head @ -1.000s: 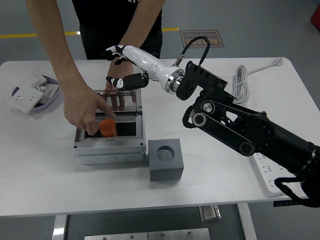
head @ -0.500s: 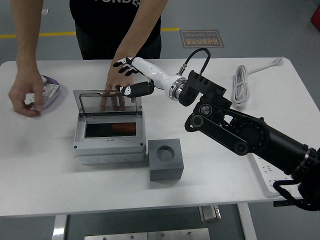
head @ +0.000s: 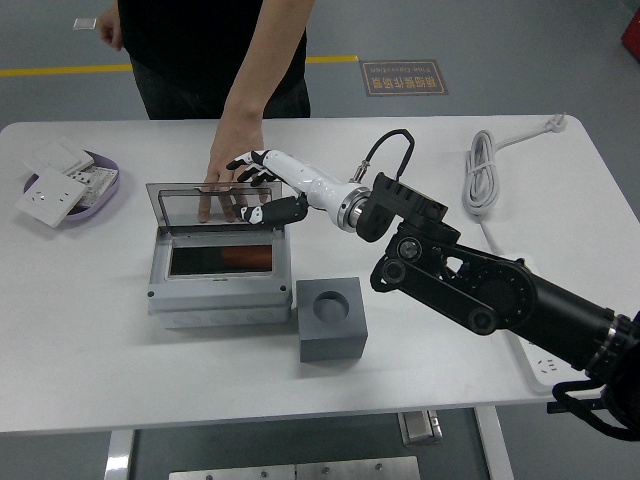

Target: Pick up the cylinder from the cube,place it in the box,flap close box

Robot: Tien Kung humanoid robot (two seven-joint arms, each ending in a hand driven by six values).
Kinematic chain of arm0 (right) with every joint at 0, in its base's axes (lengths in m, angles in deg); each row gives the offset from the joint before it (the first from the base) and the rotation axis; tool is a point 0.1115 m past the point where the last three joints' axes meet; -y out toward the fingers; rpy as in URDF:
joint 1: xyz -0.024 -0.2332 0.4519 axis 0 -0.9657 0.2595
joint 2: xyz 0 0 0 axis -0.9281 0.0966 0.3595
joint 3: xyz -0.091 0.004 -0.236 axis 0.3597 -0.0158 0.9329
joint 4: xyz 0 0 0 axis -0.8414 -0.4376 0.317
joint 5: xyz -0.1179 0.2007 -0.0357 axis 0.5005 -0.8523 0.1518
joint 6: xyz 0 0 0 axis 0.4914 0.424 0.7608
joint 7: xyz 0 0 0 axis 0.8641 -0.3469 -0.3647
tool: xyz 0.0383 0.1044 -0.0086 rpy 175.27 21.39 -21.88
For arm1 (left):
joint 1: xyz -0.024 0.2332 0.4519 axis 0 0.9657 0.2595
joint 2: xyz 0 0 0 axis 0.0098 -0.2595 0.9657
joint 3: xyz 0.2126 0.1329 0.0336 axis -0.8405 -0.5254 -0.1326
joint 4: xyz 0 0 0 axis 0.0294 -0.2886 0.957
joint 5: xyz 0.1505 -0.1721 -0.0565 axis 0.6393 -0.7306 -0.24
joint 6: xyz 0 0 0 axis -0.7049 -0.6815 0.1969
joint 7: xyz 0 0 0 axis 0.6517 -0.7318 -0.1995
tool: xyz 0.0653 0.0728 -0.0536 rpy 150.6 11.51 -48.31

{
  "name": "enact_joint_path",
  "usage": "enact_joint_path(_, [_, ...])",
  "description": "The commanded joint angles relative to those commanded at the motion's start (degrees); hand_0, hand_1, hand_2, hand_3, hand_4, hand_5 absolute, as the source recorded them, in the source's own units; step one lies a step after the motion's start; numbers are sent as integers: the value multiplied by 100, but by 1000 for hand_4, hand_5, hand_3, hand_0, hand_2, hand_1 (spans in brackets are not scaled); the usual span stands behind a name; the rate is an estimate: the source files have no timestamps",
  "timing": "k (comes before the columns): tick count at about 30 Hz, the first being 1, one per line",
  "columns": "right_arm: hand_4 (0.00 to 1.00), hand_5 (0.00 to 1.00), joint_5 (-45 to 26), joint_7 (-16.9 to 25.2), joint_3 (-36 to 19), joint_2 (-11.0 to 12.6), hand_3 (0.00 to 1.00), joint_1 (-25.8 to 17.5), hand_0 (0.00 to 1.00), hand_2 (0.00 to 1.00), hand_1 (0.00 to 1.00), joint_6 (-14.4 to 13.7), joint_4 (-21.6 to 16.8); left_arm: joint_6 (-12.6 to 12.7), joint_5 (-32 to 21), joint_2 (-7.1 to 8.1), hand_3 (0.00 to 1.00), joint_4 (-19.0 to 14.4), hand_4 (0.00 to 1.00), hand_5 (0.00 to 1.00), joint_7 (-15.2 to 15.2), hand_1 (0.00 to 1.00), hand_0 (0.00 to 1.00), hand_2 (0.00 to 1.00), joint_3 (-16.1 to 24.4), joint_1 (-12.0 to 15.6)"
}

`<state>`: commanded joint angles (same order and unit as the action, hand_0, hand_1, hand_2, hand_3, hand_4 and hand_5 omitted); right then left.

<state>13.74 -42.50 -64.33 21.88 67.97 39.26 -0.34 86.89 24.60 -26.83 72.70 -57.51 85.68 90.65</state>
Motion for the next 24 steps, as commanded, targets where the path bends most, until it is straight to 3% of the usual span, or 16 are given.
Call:
enact_joint_path(8, [661, 284, -1, 10, 35, 246, 819, -217, 814, 766, 737, -109, -489, 7, -14, -7, 565, 0, 602, 187, -4, 599, 605, 584, -13, 21])
enact_joint_path(24, [655, 282, -118, -22, 322, 439, 810, -420, 797, 765, 724, -207, -975, 18, -12, -24, 565, 0, 602, 185, -3, 599, 605, 584, 15, 33])
